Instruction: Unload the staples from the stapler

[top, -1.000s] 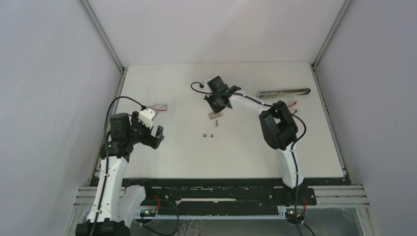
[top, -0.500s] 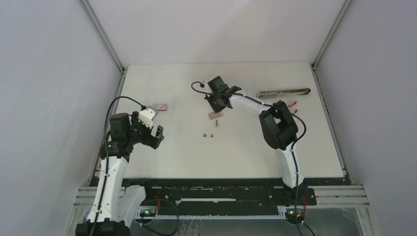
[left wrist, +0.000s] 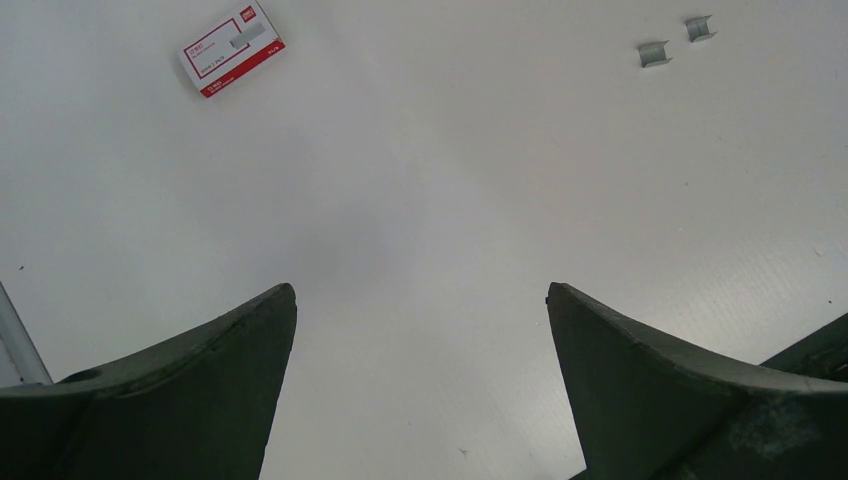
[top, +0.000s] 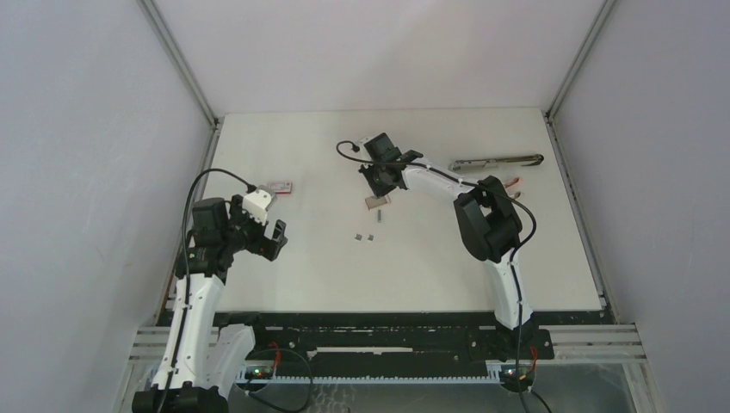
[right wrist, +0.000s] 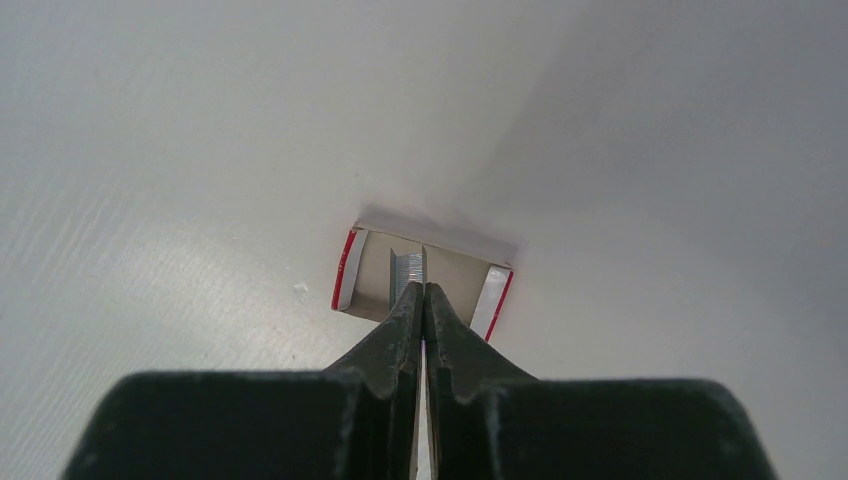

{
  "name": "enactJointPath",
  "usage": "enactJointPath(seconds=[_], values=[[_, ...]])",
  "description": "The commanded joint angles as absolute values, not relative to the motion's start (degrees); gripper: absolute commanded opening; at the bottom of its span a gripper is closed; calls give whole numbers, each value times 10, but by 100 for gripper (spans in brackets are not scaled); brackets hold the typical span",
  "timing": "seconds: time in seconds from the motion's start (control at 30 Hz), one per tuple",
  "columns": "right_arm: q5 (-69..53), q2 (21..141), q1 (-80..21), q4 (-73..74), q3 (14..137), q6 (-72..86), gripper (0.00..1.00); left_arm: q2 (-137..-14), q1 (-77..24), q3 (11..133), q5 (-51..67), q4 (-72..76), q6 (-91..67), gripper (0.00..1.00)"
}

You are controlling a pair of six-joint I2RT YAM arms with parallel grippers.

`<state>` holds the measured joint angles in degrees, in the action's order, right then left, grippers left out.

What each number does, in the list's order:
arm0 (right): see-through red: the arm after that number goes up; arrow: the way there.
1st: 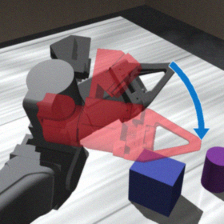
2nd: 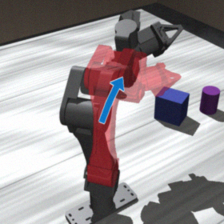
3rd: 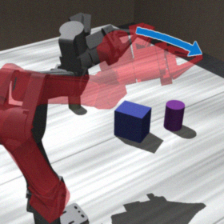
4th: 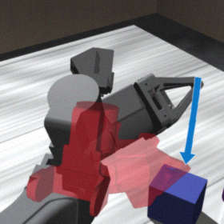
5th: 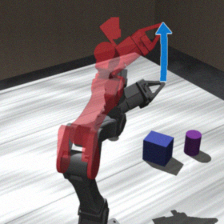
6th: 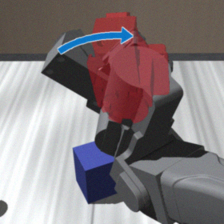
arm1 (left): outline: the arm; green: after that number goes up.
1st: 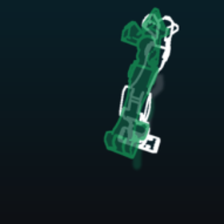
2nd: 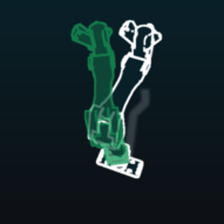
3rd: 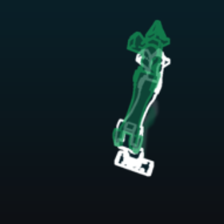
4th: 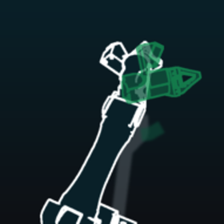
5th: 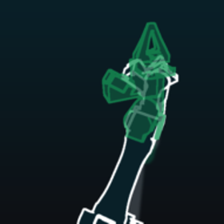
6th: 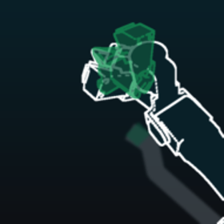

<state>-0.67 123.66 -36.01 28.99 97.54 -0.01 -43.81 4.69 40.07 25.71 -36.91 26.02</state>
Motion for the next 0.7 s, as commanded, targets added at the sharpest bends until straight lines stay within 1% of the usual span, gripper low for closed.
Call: enactJointPath(seconds=[0.0, 0.67], values=[[-2, 1217, -357, 274, 977, 16, 0, -430, 52, 392, 265, -353, 255, 100], [-3, 1236, -354, 275, 982, 19, 0, -428, 53, 392, 266, -354, 255, 100]])
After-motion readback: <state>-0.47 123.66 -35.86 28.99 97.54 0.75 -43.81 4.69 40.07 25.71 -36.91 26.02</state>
